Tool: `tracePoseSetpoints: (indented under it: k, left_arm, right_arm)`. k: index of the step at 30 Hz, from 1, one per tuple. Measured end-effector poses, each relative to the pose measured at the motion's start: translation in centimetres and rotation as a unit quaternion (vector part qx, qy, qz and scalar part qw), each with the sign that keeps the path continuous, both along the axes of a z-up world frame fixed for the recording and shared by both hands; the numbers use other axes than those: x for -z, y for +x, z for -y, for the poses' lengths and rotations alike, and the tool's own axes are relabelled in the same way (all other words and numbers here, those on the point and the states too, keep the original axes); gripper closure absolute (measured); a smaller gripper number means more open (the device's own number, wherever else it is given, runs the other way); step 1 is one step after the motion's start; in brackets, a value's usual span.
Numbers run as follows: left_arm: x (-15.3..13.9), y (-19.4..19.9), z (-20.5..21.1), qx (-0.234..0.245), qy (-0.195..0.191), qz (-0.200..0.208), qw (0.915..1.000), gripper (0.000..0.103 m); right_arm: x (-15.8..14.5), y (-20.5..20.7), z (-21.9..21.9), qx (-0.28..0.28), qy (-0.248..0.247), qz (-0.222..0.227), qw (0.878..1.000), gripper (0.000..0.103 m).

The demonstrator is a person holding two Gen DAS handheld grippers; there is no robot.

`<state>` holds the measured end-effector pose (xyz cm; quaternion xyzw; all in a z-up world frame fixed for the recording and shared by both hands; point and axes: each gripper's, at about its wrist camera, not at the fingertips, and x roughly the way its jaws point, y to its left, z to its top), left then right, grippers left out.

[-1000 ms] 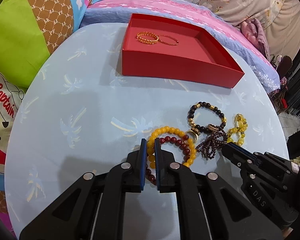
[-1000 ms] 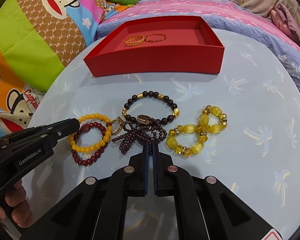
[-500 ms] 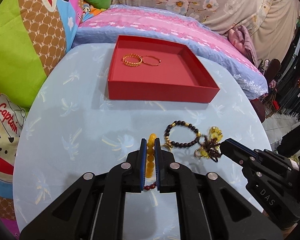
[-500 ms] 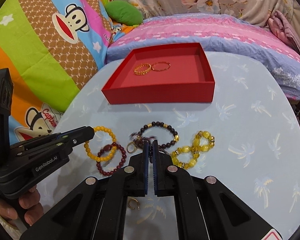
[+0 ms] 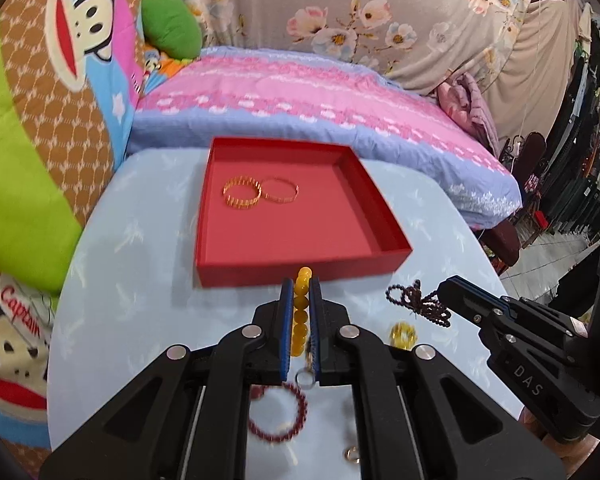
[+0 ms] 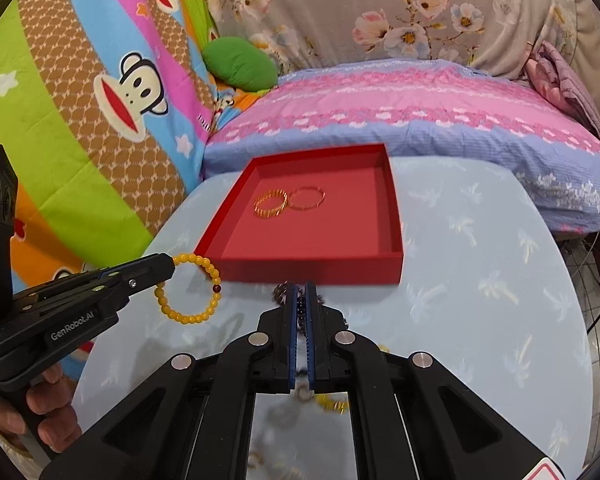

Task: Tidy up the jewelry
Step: 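Lower the orange bracelet into the tray with the left tool while the right tool drops the tassel bracelet there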

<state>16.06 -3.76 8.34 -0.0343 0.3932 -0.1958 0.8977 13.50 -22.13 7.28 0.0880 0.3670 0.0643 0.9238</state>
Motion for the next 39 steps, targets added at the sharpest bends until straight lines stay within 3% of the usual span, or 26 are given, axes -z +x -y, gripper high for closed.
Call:
tracePoseSetpoints:
  k: [8, 18, 25, 34, 36, 37, 39]
  left_arm:
    - [-1.4, 6.3, 1.9, 0.003, -0.011, 0.015, 0.9998, 0.096]
    - [4.9, 13.9, 2.3, -0.027, 0.004, -0.044, 0.9986, 0.096]
    - [8.7, 15.3, 1.8, -0.041, 0.022, -0.075, 0.9961, 0.095]
    - [9.7, 15.5, 1.3, -0.050, 0.037, -0.066, 0.9959, 0.095]
    - [9.6, 15.6, 1.2, -0.056, 0.037, -0.064, 0.9957, 0.086]
    - [9.6, 15.6, 1.1, -0.062, 0.036, -0.064, 0.9954, 0.074]
    - [9.3, 15.5, 0.9, -0.070, 0.030, -0.058, 0.9954, 0.068]
  right_arm:
    - [-1.0, 6.6, 2.2, 0.019, -0.001, 0.008, 1.000, 0.099]
    - [1.3, 13.9, 3.0, 0.037, -0.010, -0.006, 0.999, 0.099]
    - [5.3, 16.9, 2.0, 0.031, -0.024, -0.048, 0.998, 0.099]
    - [8.1, 17.8, 0.3, 0.012, -0.034, -0.079, 0.996, 0.098]
    - [8.1, 17.8, 0.1, 0.011, -0.035, -0.079, 0.996, 0.092]
    - [8.0, 17.7, 0.0, 0.013, -0.039, -0.077, 0.996, 0.090]
    - [7.7, 17.4, 0.0, 0.016, -0.042, -0.071, 0.996, 0.075]
